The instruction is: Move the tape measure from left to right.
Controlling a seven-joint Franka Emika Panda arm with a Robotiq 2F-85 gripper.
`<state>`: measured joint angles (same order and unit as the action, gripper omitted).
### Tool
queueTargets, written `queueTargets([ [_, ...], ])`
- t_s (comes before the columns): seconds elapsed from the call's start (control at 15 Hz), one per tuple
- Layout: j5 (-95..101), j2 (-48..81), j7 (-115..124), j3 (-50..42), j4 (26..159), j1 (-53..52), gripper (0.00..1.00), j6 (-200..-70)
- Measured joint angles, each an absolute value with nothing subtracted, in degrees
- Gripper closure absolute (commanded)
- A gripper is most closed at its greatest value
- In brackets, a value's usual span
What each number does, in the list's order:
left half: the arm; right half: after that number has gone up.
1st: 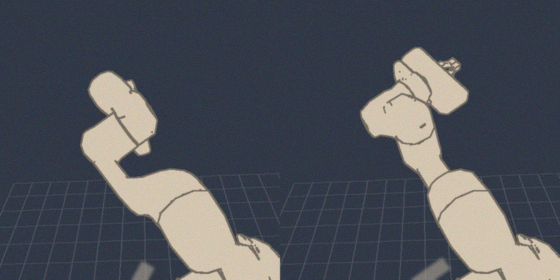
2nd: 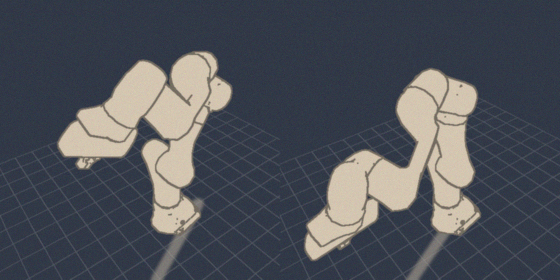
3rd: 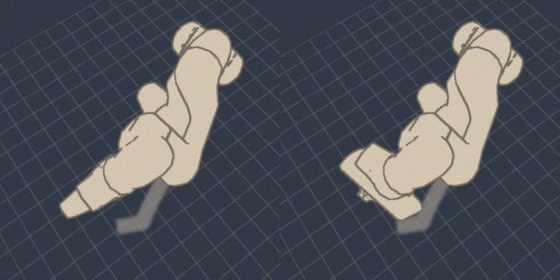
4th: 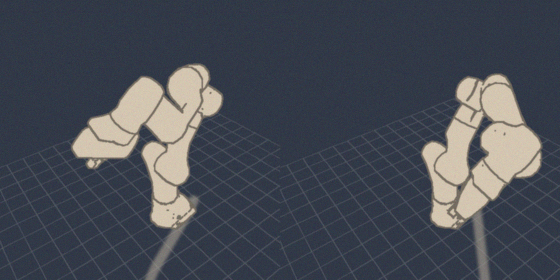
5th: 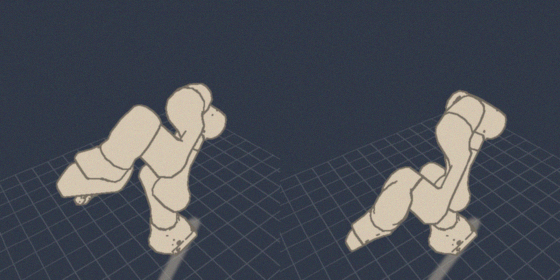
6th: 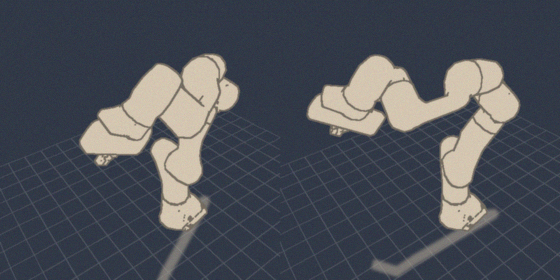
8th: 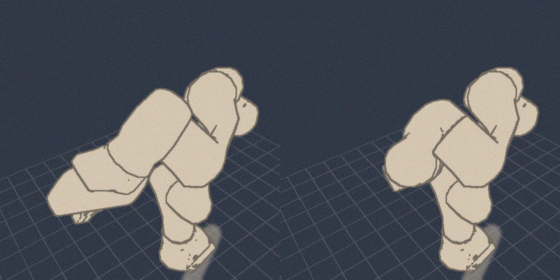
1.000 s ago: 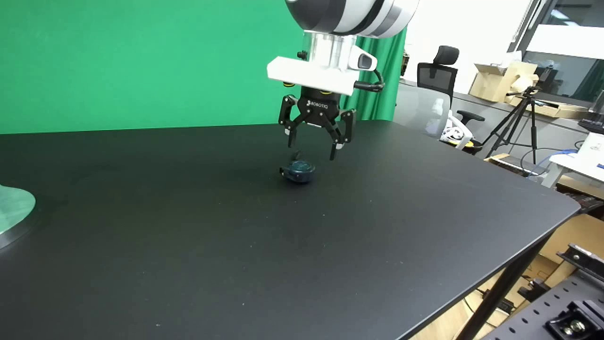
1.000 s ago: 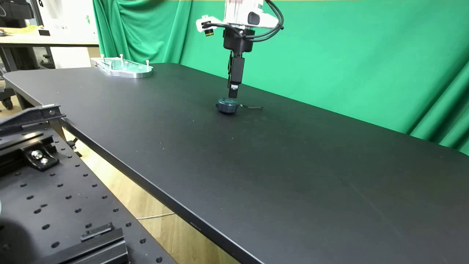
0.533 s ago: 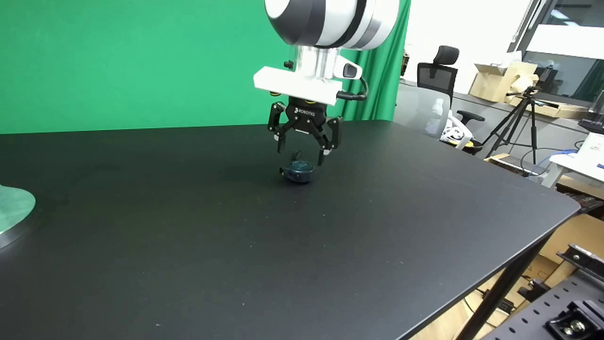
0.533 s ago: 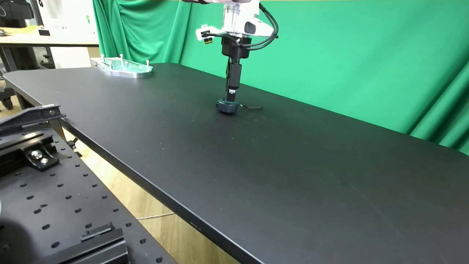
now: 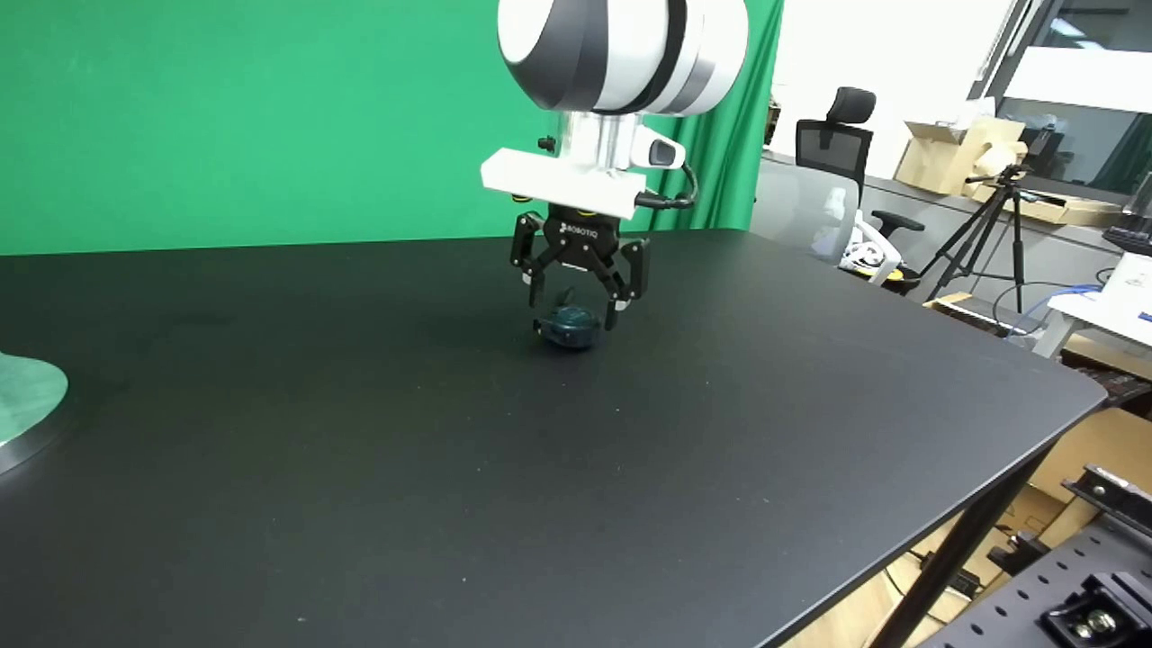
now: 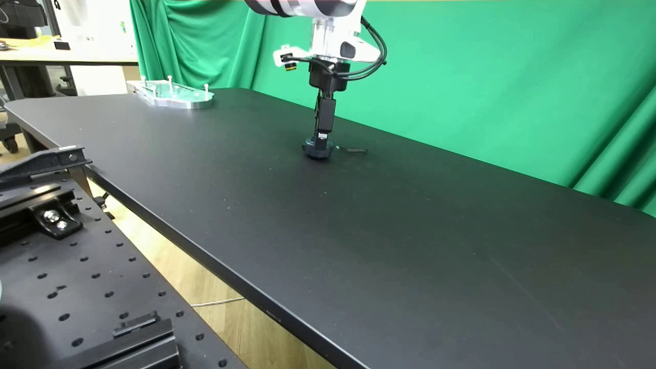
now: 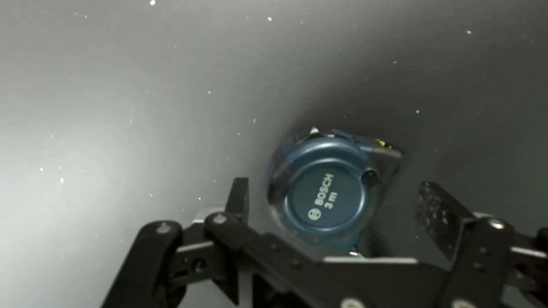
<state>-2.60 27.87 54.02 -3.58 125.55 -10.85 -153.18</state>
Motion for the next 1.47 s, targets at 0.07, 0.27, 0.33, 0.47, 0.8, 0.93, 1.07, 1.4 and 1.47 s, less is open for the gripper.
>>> queueTargets([
  [0.07,-2.76,28.13,54.03,-3.72,125.45,-10.85,0.26,-153.16],
  [0.27,-3.58,28.60,54.04,-4.11,125.27,-10.86,0.45,-153.14],
  [0.33,-3.67,28.68,54.05,-4.23,125.25,-10.86,0.52,-153.14],
  [0.47,-3.78,28.71,54.10,-4.39,125.18,-10.86,0.57,-153.11],
  [0.8,-3.82,28.70,53.93,-4.40,125.12,-10.88,0.57,-152.71],
  [0.93,-3.16,28.27,52.59,-4.35,125.19,-10.93,0.57,-151.34],
  [1.07,-0.58,27.14,51.14,-4.75,125.66,-11.44,0.57,-149.85],
  [1.4,15.81,20.32,51.93,-9.91,131.21,-16.21,0.57,-148.88],
  [1.47,20.00,18.85,52.49,-11.00,132.70,-16.94,0.57,-148.92],
])
